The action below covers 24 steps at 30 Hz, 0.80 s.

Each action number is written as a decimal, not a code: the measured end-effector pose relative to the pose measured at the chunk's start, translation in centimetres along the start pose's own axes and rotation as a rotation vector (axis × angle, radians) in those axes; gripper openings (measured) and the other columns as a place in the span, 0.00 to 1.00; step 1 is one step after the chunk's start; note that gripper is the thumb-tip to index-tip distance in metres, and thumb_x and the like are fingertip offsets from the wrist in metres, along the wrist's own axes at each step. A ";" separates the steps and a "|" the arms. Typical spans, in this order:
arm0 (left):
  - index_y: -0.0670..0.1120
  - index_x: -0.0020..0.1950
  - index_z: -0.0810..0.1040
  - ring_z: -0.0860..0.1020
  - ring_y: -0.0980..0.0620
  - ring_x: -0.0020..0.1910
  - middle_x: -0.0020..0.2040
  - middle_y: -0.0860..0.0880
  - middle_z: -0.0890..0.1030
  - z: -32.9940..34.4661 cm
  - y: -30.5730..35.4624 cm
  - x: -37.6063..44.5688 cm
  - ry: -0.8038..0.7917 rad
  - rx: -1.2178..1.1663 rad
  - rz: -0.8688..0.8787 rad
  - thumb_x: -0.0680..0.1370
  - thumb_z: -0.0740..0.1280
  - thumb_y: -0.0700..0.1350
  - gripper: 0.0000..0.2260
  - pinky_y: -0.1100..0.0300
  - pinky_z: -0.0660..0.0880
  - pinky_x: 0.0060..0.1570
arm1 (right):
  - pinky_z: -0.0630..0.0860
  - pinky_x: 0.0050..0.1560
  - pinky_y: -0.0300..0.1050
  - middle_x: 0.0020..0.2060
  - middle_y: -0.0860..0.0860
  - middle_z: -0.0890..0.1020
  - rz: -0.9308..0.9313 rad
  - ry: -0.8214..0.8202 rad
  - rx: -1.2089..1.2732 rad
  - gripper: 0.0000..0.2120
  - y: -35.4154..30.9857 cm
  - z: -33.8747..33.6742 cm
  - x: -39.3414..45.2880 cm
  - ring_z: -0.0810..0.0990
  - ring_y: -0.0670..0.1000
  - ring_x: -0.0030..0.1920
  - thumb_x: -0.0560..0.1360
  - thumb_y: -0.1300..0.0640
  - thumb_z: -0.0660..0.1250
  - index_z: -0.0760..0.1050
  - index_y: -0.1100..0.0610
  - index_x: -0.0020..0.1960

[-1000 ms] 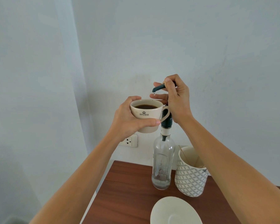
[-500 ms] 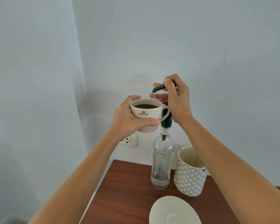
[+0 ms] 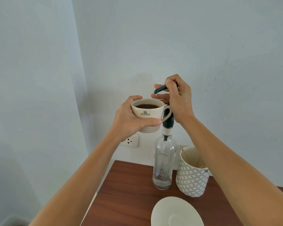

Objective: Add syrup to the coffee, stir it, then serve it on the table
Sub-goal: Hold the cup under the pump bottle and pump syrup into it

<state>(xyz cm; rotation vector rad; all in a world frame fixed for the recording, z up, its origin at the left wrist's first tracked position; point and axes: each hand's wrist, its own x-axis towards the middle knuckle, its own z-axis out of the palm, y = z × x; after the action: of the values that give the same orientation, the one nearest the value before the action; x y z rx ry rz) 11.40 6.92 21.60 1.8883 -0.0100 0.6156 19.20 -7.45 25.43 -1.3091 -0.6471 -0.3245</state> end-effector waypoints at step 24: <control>0.54 0.66 0.74 0.82 0.53 0.55 0.56 0.55 0.83 0.1 0.7 0.2 -0.010 0.026 -0.004 0.48 0.81 0.61 0.47 0.54 0.82 0.52 | 0.80 0.45 0.72 0.44 0.58 0.86 0.000 -0.016 -0.014 0.09 -1.0 0.1 -0.4 0.87 0.61 0.37 0.83 0.53 0.59 0.70 0.57 0.49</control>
<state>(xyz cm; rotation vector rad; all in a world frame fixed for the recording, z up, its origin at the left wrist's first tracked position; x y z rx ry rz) 11.42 6.60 22.28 1.9164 -0.0049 0.6060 18.29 -7.68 26.01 -1.3262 -0.6595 -0.3187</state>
